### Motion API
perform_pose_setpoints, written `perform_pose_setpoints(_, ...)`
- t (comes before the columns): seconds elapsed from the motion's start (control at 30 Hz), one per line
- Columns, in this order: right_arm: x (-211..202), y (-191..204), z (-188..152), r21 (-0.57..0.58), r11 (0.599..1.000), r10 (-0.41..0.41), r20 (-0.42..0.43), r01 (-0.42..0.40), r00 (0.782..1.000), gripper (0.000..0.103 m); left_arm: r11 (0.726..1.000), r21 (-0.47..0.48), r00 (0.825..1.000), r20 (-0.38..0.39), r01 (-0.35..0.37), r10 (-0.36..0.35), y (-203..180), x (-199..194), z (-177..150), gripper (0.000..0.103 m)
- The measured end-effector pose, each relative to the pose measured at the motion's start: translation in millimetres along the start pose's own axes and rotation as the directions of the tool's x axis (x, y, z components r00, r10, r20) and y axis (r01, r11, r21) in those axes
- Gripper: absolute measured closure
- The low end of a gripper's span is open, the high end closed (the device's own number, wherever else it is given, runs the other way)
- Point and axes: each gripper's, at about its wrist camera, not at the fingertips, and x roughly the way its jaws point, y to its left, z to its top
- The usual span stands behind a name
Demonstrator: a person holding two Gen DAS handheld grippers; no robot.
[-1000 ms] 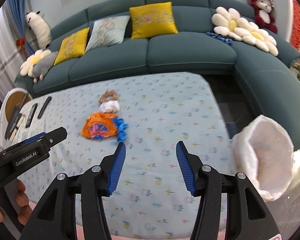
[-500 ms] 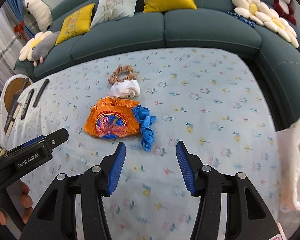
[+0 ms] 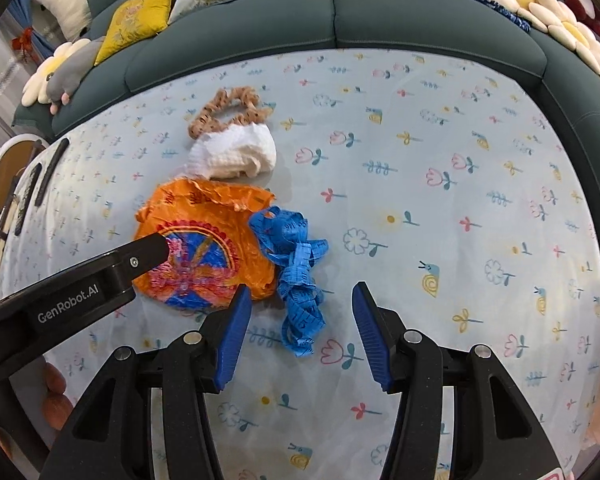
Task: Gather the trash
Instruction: 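Grasp the orange plastic bag with the left tool while the right tool grasps the blue strap, then carry the orange bag and blue strap over the bin and release both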
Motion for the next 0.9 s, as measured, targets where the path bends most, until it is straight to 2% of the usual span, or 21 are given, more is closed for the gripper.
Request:
perform_pose_setpoints(0.03, 2, -1, -1, 0.002, 1.000, 0.001, -0.004, -0.001, 1.000, 0.059, 1.000, 0.011, 1.000, -0.001, -0.006, 0.006, -1, 1, -1, 0.058)
perform_pose_setpoints(0.07, 4, -2, -2, 0.003, 1.000, 0.006, -0.010, -0.006, 1.000, 0.068, 1.000, 0.019, 1.000, 0.008, -0.015, 0.015, -2, 0, -3, 0.059)
perform_pose_setpoints(0.1, 6, -2, -4, 0.003, 1.000, 0.012, -0.018, -0.012, 1.000, 0.074, 0.999, 0.030, 1.000, 0.022, -0.017, 0.016, -4, -2, -5, 0.066)
perform_pose_setpoints(0.13, 7, -2, -6, 0.001, 1.000, 0.015, -0.026, -0.015, 1.000, 0.084, 0.999, 0.040, 0.999, 0.030, -0.014, 0.013, -5, -4, -5, 0.077)
perform_pose_setpoints(0.2, 4, -3, -8, 0.000, 1.000, 0.018, -0.021, -0.018, 1.000, 0.085, 0.999, 0.052, 1.000, 0.021, 0.006, -0.007, -8, -9, -5, 0.093)
perform_pose_setpoints(0.4, -26, -6, -8, -0.013, 0.999, 0.032, 0.034, -0.031, 0.999, 0.087, 0.999, 0.028, 0.998, 0.064, 0.027, -0.028, -10, -40, -5, 0.095)
perform_pose_setpoints(0.53, -65, -12, -1, -0.010, 0.999, 0.043, 0.102, -0.043, 0.994, 0.087, 0.999, 0.026, 0.992, 0.118, 0.047, -0.050, -19, -75, -6, 0.095)
perform_pose_setpoints(0.77, -146, -26, 8, 0.001, 0.999, 0.052, 0.237, -0.053, 0.970, 0.087, 0.994, 0.037, 0.970, 0.214, 0.108, -0.113, -47, -143, -10, 0.095)
perform_pose_setpoints(0.9, -195, -41, 8, 0.009, 0.998, 0.049, 0.315, -0.054, 0.948, 0.087, 0.987, 0.074, 0.950, 0.269, 0.145, -0.160, -77, -185, -15, 0.095)
